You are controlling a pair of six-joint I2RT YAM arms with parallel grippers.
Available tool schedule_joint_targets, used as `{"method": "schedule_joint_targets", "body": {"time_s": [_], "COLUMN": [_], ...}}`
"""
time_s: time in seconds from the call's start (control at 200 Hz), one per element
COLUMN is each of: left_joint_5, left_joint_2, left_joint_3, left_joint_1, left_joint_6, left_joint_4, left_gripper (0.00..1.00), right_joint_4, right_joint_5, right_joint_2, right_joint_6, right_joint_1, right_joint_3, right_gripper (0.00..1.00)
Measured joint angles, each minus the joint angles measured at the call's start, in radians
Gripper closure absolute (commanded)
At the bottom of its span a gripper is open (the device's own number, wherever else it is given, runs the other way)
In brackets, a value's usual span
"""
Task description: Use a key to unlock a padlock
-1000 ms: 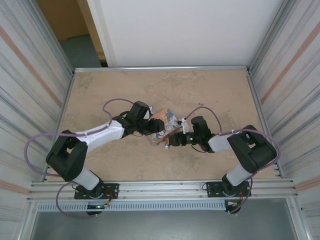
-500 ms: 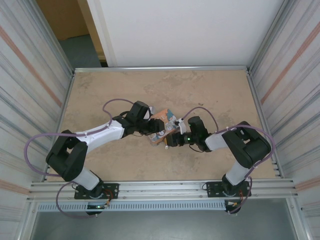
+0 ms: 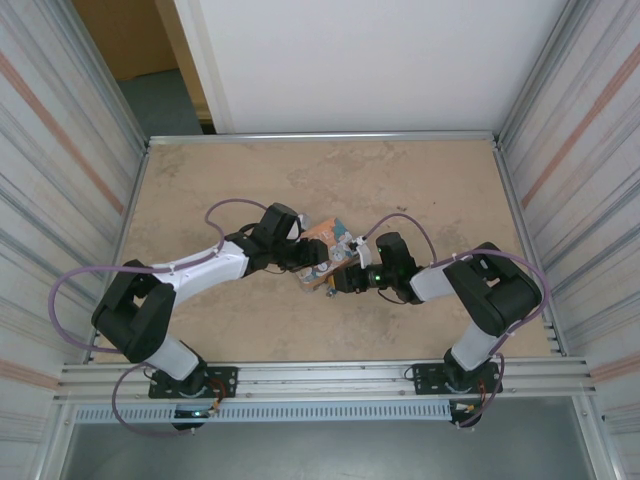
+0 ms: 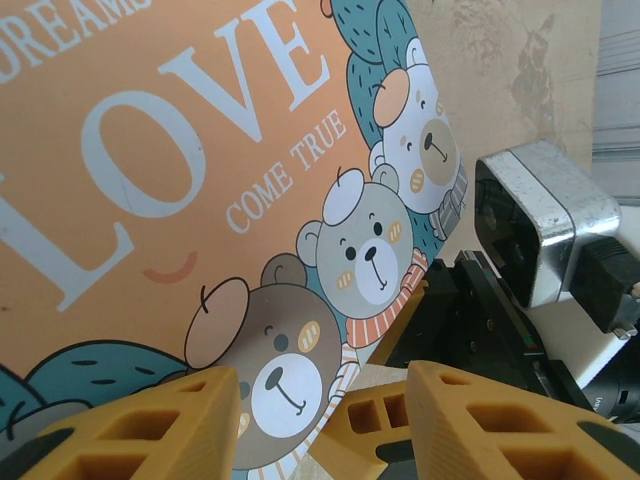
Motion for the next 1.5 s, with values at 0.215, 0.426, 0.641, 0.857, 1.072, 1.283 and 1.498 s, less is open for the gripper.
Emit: {"method": "schedule_joint_targets", "body": {"time_s": [0.215,0.426,0.641,0.857,1.072,1.283,1.498], "left_joint_5": [0.0,0.0,-0.001,-0.001,-0.001,0.003,0.01], "left_joint_2": [0.0,0.0,0.0,-0.001,-0.014,-0.016,-0.026], "left_joint_3": [0.0,0.0,-0.002,-0.008,-0.039,-0.061,-0.086], "left_joint_1": [0.0,0.0,0.0,0.0,0.0,-0.01,-0.018], "left_joint_6": [-0.003,-0.003,-0.003,-0.004,-0.022,-0.04,-0.064], "left_joint_4": [0.0,0.0,0.003,0.013,0.064,0.116,0.156], "left_gripper": [0.53,0.53,0.53,0.53,0.53,0.53,0.53], "right_joint_4": [-0.023,-0.047,-0.05,-0.051,-0.019,-0.007,-0.006], "right_joint_5": [0.002,0.003,0.0,0.003,0.012,0.019,0.031], "right_joint_2": [-0.005,-0.018,-0.023,-0.032,-0.04,-0.071,-0.117], "right_joint_6": [-0.007,-0.013,-0.024,-0.021,0.04,0.104,0.156], "right_joint_1": [-0.001,-0.003,-0.004,-0.009,-0.011,-0.047,-0.1], "right_joint_3": [-0.001,-0.002,-0.002,-0.007,-0.029,-0.061,-0.093], "right_gripper": [0.73,0.84,0.94,0.99,1.0,1.0,1.0]}}
